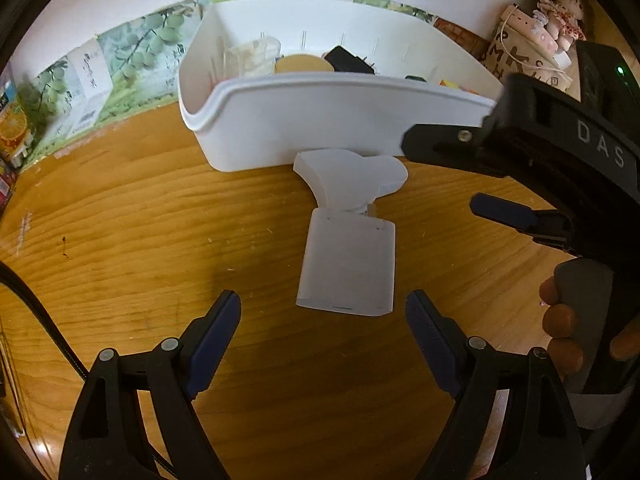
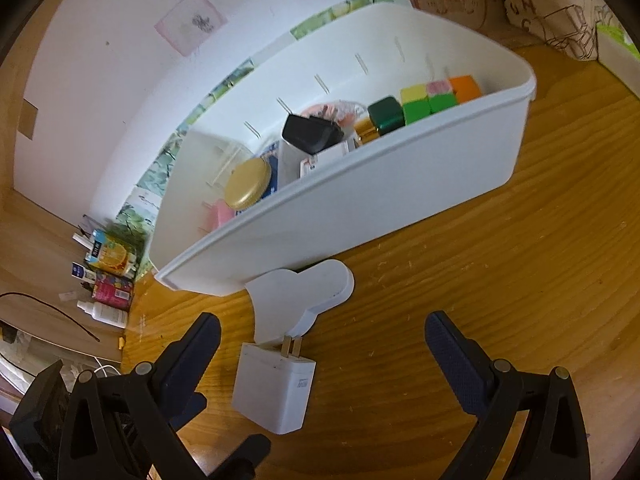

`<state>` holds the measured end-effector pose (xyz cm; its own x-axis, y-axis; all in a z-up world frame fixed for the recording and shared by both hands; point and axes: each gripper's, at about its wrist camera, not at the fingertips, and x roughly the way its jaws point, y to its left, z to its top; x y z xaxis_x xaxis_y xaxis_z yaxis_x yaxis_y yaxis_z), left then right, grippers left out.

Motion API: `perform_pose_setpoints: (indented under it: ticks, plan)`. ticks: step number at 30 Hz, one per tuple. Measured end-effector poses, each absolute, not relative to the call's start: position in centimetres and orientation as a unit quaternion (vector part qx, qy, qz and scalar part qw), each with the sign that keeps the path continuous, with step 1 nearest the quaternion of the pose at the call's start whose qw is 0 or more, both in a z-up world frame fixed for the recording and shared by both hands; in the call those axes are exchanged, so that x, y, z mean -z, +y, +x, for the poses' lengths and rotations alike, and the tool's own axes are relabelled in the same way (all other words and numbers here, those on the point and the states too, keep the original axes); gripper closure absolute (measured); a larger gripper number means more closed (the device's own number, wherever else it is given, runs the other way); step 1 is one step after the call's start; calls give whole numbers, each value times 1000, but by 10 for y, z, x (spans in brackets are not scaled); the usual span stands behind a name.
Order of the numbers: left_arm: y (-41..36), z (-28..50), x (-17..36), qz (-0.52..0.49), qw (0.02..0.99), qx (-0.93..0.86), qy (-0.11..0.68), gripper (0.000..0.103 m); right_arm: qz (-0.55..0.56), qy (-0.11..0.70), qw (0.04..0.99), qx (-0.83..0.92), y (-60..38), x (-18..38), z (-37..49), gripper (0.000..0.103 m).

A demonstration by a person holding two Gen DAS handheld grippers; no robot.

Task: Organize rigid objects
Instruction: 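Grasp the white plug charger with the left tool while the right tool grasps the white card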

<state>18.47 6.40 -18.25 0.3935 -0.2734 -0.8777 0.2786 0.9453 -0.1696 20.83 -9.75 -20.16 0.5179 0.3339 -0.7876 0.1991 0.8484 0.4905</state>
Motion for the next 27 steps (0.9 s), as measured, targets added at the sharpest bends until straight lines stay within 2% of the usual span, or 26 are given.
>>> perform_pose_setpoints:
  ticks: [22, 27]
  plan:
    - [52, 209, 198, -6, 831, 169, 531, 17, 146, 564, 810, -74, -53, 214, 258, 1]
    - [49, 209, 199, -6, 834, 175, 523, 21, 113, 588, 797, -77, -43, 220, 268, 1]
